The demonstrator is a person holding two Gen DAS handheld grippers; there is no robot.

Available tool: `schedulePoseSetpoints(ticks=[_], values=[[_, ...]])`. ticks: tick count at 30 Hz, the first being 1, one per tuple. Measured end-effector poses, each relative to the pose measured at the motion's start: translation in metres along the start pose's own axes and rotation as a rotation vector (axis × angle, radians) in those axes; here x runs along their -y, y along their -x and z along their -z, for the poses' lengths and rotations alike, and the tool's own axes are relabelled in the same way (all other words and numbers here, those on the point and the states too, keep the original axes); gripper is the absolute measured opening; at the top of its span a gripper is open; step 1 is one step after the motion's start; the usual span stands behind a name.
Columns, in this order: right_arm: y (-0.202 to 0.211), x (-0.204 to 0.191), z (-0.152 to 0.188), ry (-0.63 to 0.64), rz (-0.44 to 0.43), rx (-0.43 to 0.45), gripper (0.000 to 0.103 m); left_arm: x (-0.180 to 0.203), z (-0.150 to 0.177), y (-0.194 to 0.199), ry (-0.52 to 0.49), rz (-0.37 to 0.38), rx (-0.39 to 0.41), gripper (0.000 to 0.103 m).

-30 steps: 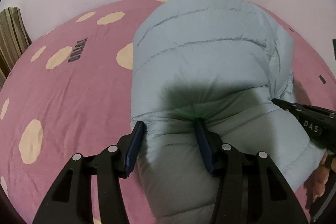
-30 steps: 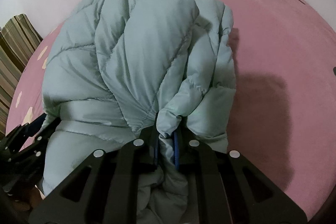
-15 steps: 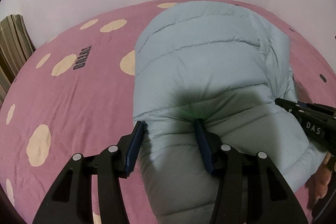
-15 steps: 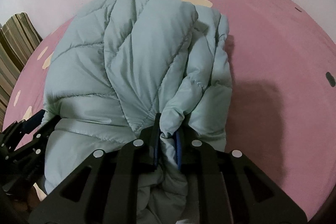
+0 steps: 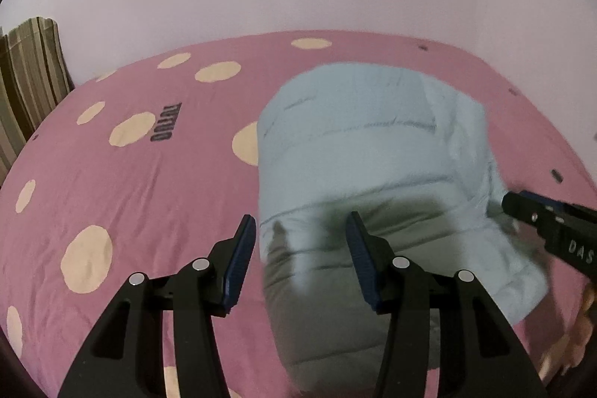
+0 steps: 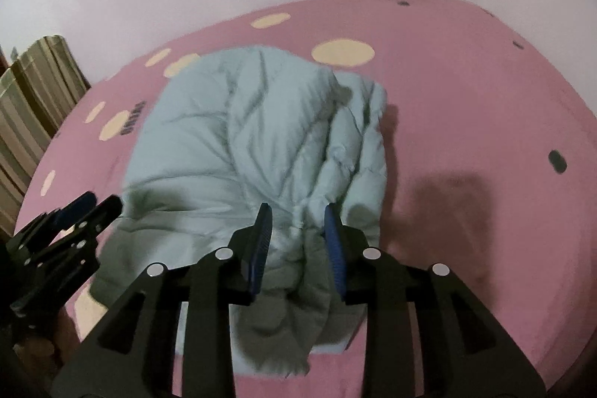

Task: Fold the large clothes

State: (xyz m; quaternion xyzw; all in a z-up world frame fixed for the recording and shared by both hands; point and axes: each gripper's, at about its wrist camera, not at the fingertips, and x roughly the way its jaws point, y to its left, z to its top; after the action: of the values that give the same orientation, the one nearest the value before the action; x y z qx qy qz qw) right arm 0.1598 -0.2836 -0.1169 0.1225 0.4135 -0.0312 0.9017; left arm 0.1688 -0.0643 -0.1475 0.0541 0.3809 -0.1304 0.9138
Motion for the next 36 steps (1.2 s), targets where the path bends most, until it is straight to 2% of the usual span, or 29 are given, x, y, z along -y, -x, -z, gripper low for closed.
schedulePoseSetpoints(ticks=[5,10,16,22,27,29,32,36], values=[[0.005,-0.016,0.005,0.047,-0.023,-0.015,0.028,0.001,0.003,-0.007,0.013,0.018,-0.035,0.05],[-0.021,-0.014,0.019,0.063,-0.006,-0.08,0.028,0.0,0.014,-0.03,0.032,0.033,-0.099,0.05],[-0.06,-0.004,0.032,0.067,-0.002,-0.116,0.029,0.008,0.025,-0.053,-0.007,0.012,-0.113,0.05],[-0.064,-0.007,0.032,0.077,0.009,-0.107,0.029,0.007,0.027,-0.054,-0.017,0.02,-0.101,0.05],[-0.039,-0.013,0.025,0.069,0.005,-0.08,0.029,-0.003,0.015,-0.026,0.02,0.034,-0.073,0.05],[-0.022,-0.016,0.015,0.071,0.001,-0.037,0.029,-0.007,0.002,-0.016,0.031,0.034,-0.036,0.05],[-0.007,-0.021,-0.007,0.089,0.009,0.022,0.029,-0.006,-0.02,-0.018,0.02,0.03,-0.013,0.05],[-0.02,-0.025,-0.038,0.108,0.037,0.046,0.029,-0.007,-0.047,-0.035,0.047,0.038,-0.019,0.05]])
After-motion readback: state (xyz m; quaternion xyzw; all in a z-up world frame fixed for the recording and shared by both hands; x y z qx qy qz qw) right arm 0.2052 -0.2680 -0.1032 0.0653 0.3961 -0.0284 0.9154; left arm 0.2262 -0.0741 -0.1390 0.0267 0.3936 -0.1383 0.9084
